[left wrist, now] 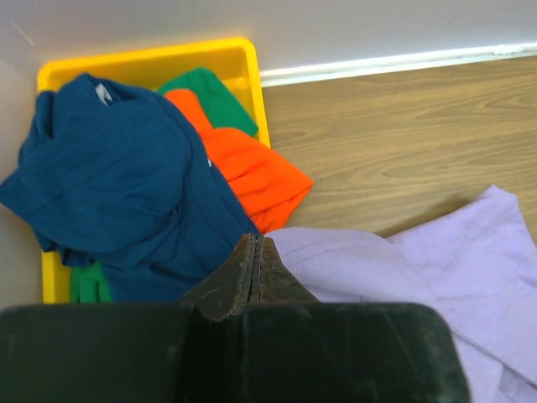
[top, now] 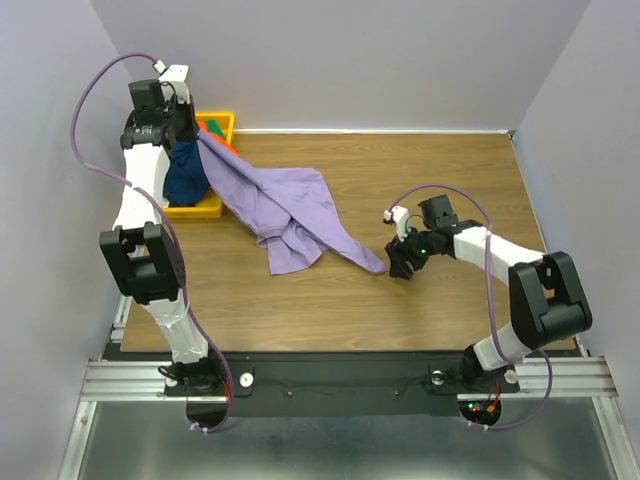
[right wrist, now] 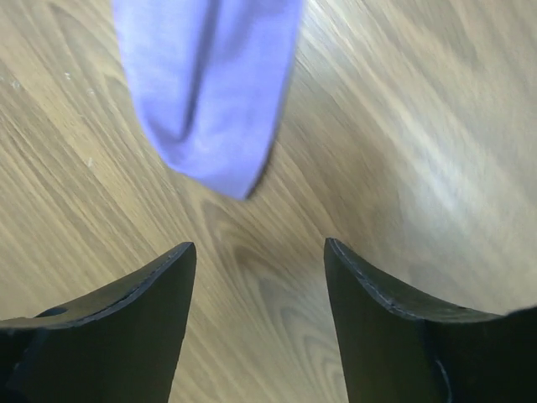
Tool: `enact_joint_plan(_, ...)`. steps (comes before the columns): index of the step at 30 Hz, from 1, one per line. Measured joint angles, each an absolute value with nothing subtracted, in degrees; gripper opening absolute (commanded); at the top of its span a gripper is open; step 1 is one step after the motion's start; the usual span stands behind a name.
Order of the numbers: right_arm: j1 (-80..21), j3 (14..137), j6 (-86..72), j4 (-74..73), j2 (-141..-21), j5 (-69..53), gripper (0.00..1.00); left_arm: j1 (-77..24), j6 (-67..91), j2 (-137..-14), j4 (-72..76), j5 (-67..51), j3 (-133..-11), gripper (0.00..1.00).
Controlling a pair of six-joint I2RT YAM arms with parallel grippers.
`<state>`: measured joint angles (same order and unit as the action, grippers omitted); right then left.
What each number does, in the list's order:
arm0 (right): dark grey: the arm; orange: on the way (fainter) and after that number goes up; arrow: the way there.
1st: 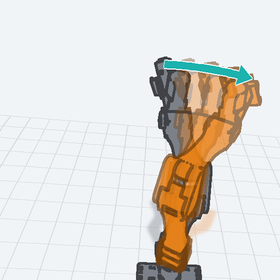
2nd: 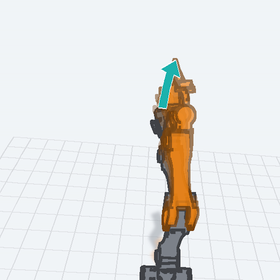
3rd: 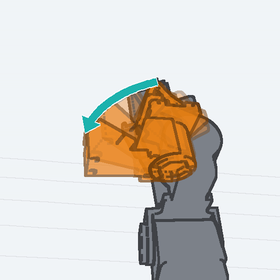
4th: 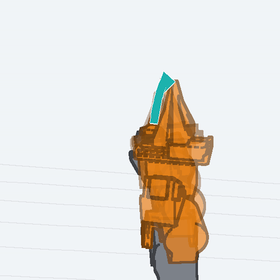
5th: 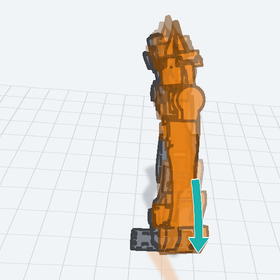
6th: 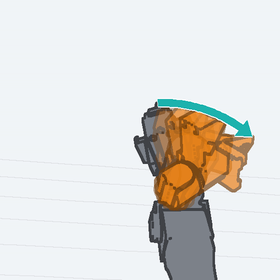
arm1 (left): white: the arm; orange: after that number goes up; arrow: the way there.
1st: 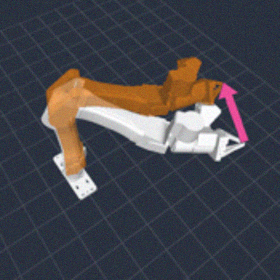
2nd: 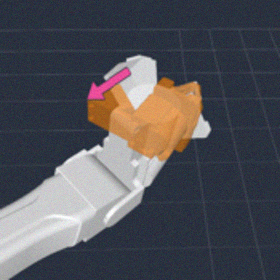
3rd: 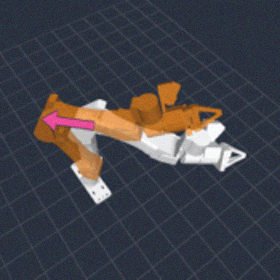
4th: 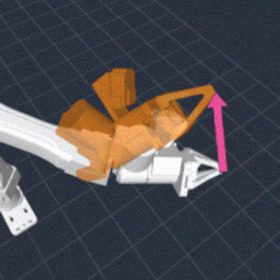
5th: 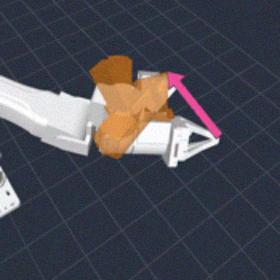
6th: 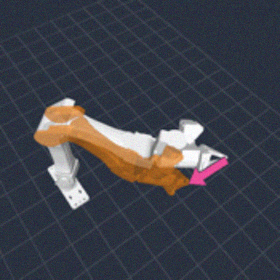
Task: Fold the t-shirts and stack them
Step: Flatten the tshirt out
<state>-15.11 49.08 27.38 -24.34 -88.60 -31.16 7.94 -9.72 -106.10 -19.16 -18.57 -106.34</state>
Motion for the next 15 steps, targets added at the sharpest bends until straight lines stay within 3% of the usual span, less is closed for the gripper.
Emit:
enact_joint_plan(7, -22.11, 46.15, 34.76, -17.74, -85.89, -26.74, 0.55, 8.12, -8.84, -108.16, -20.73, -18.52, -106.54, 0.00)
enact_joint_plan(15, -27.51, 43.75, 39.05, -14.17, -87.44, -23.09, 0.53, 8.12, -8.84, -108.16, -21.02, -18.63, -107.87, 0.00)
